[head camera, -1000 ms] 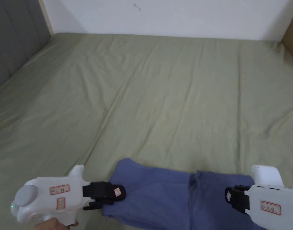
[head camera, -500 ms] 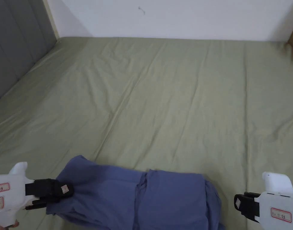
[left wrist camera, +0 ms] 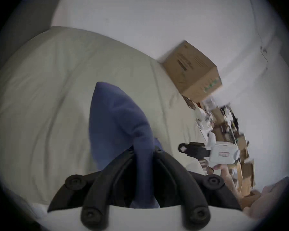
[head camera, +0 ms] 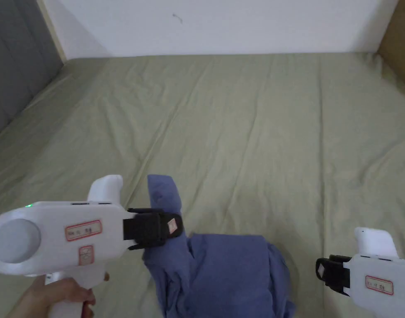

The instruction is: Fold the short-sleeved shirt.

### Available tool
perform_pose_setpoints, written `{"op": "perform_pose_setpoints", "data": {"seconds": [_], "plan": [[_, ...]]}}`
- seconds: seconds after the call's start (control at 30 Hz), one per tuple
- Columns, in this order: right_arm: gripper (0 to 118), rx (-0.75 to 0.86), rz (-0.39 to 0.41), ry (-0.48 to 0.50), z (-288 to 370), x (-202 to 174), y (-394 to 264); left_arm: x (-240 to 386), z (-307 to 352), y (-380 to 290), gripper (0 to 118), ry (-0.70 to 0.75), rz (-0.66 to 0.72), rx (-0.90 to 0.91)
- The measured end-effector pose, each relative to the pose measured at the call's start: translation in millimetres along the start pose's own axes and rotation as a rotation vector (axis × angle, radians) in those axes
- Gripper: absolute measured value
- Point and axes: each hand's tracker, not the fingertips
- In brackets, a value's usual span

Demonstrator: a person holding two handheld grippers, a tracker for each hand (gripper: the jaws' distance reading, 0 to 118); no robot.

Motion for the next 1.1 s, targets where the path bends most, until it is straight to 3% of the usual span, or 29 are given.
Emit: {"op": "perform_pose_setpoints", "data": {"seconds": [0.1, 0.13, 0.2, 0.23, 0.27, 0.3, 0.43, 0.5, 0.57, 0.6, 0.63, 0.67, 0.73, 0.9, 1.1], "plan": [[0, 0.009, -0.03, -0.005, 5, 12, -4, 27, -47, -7, 14, -0.07, -0.07, -0.092], [0, 0.011, -0.042, -0.007, 7, 17, -6, 34, -62, -12, 22, -0.08, -0.077, -0.116], [0, 0.013, -0.072, -0.018, 9, 26, -9, 44, -98, -26, 55, -0.135, -0.072, -0.193], [0, 0.016, -0.083, -0.02, 11, 29, -11, 48, -113, -34, 84, -0.164, -0.055, -0.233], [0, 0.016, -0.096, -0.022, 12, 33, -13, 50, -128, -41, 103, -0.189, -0.065, -0.299], [0, 0.016, -0.112, -0.029, 14, 37, -15, 54, -139, -49, 112, -0.167, -0.067, -0.335], [0, 0.02, -0.14, -0.042, 18, 49, -19, 52, -143, -59, 110, -0.128, -0.088, -0.33], [0, 0.022, -0.145, -0.048, 19, 52, -20, 42, -126, -50, 107, -0.125, -0.025, -0.287], [0, 0.023, -0.149, -0.048, 18, 53, -19, 26, -110, -38, 82, -0.152, 0.052, -0.23], [0, 0.023, -0.152, -0.046, 17, 53, -19, 18, -103, -32, 56, -0.128, 0.083, -0.193], [0, 0.022, -0.153, -0.043, 16, 52, -19, 11, -98, -28, 13, -0.073, 0.09, -0.161], [0, 0.022, -0.154, -0.039, 15, 51, -19, 4, -97, -25, 3, -0.011, 0.067, -0.144], [0, 0.02, -0.15, -0.026, 13, 48, -19, -6, -103, -25, 3, 0.083, 0.06, -0.139], [0, 0.009, -0.139, -0.01, 7, 43, -21, -15, -143, -46, 3, 0.021, 0.149, -0.221], [0, 0.003, -0.144, -0.013, 9, 47, -22, 14, -184, -68, 3, -0.025, 0.079, -0.309]]}}
